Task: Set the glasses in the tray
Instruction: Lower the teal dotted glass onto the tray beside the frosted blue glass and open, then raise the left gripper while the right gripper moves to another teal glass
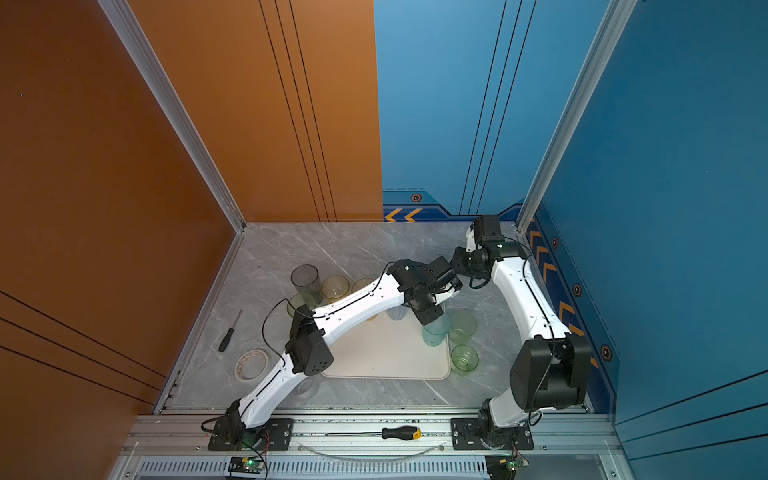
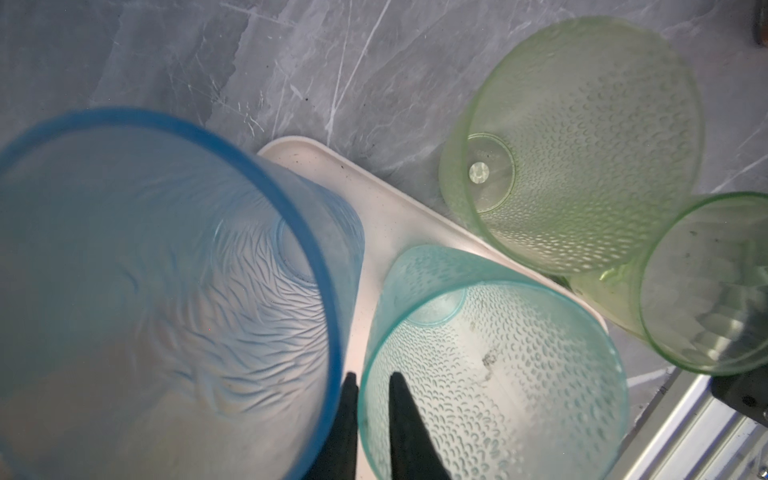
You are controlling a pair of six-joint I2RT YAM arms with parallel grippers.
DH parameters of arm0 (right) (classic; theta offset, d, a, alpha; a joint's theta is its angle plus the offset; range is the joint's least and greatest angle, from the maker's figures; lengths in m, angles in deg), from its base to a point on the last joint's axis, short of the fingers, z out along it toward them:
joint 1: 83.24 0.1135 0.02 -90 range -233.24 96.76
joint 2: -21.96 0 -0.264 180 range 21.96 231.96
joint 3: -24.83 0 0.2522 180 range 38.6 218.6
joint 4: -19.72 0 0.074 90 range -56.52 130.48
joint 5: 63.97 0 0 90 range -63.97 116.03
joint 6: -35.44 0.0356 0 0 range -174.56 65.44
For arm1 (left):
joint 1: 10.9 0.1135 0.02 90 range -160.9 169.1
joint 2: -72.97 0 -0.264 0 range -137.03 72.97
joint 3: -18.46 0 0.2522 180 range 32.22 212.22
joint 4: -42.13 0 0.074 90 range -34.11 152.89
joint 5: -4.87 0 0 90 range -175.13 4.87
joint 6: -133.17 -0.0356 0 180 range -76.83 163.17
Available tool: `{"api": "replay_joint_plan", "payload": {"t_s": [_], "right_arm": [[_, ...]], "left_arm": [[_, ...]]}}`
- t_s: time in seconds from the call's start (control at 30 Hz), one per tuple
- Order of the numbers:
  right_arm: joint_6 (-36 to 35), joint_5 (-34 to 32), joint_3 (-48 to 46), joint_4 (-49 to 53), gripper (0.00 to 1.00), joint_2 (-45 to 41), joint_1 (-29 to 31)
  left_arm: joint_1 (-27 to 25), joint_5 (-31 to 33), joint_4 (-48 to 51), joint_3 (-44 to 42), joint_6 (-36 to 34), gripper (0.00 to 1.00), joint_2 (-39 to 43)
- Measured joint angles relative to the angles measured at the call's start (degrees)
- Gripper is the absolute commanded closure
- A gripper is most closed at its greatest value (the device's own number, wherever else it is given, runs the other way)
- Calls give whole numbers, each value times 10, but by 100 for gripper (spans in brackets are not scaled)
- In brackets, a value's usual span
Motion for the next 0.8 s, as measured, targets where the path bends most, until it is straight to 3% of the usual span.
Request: {"api": "replay_joint_plan", "payload": {"t_s": [0.1,0.8], "right_arm": [[0,2,0,0,59,0,0],[0,2,0,0,59,0,1]], "left_arm": [[0,0,0,-4,0,76,0],[-2,5,0,-44,3,76,46]]}}
